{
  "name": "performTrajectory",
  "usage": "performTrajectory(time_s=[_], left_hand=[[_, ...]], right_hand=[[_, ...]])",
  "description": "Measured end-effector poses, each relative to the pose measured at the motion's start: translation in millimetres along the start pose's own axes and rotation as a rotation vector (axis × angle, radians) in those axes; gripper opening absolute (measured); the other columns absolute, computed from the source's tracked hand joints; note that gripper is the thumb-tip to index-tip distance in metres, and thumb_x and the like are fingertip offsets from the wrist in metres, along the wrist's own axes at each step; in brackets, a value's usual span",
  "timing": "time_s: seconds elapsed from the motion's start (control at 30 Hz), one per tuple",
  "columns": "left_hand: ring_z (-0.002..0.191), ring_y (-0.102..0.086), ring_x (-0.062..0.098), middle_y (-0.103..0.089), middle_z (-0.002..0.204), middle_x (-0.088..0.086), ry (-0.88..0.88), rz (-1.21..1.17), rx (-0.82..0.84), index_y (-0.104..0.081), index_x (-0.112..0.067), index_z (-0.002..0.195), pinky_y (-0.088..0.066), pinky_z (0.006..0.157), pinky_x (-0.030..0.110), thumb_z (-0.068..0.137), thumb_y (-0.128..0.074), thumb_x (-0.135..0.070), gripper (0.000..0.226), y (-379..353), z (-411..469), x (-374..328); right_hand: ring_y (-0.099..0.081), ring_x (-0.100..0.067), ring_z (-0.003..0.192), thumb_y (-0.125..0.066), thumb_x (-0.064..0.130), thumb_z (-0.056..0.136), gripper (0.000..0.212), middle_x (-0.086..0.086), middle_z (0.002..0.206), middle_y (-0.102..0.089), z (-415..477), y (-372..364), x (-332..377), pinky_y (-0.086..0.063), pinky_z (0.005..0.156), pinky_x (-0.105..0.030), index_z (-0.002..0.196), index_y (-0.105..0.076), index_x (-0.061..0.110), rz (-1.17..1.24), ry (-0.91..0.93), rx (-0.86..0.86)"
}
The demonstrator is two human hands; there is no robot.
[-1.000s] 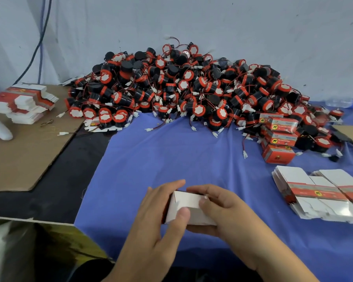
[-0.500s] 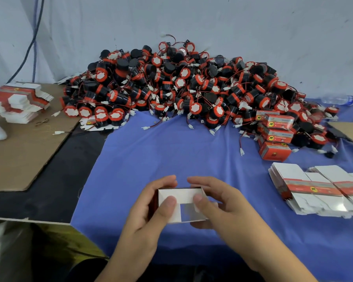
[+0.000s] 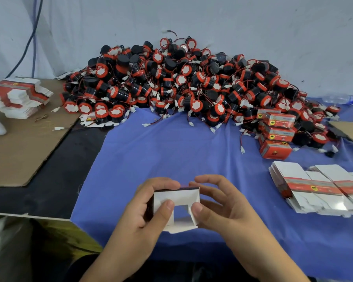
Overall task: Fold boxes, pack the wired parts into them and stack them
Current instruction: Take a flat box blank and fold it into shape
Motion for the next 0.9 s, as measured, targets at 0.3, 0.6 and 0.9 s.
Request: performTrajectory(time_s=[0.3,0.6,0.9], left_hand=[[0.129,-0.052,0.017,-0.060,0.128,-0.011,-0.122,0.204,0.083,-0.060,-0.040,0.116,-0.036,0.111,0.028,0.095,-0.057,-0.019,0.030,2,0,-4],[0.101,-0.069,0.016,-0.071,0.110,-0.006,0.016,-0.032,-0.112,-0.067,-0.038,0.112,-0.056,0.083,0.023,0.097,-0.063,-0.026,0.019,-9,-8,-3],[0.098,-0.071,0.013,-0.072,0.109,-0.005,0.074,-0.186,-0.136,-0.070,-0.039,0.108,-0.054,0.075,0.015,0.091,-0.061,-0.033,0.020,-6,-9,-6]], right_hand=[[-0.070,-0.029,0.105,-0.076,0.017,0.082,0.032,-0.003,0.124,-0.069,5,2,-7,-0.059,0.080,-0.041,0.112,-0.066,0.022,0.058,-0.050,0.015],[-0.073,-0.022,0.094,-0.081,0.026,0.083,0.022,0.006,0.126,-0.069,3,-9,-22,-0.056,0.067,-0.028,0.088,-0.059,0.024,-0.169,0.167,-0.119],[-0.044,-0.015,0.143,-0.075,0.046,0.085,0.037,0.011,0.144,-0.058,-12,-8,-23,-0.056,0.090,-0.029,0.118,-0.073,0.030,-0.251,0.240,0.005]])
Point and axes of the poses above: each hand's wrist, its own z-axis towards the middle knuckle, its own y-axis out of the back of the hand, x = y × z, the point moved 1 cm from there along z, towards the middle knuckle
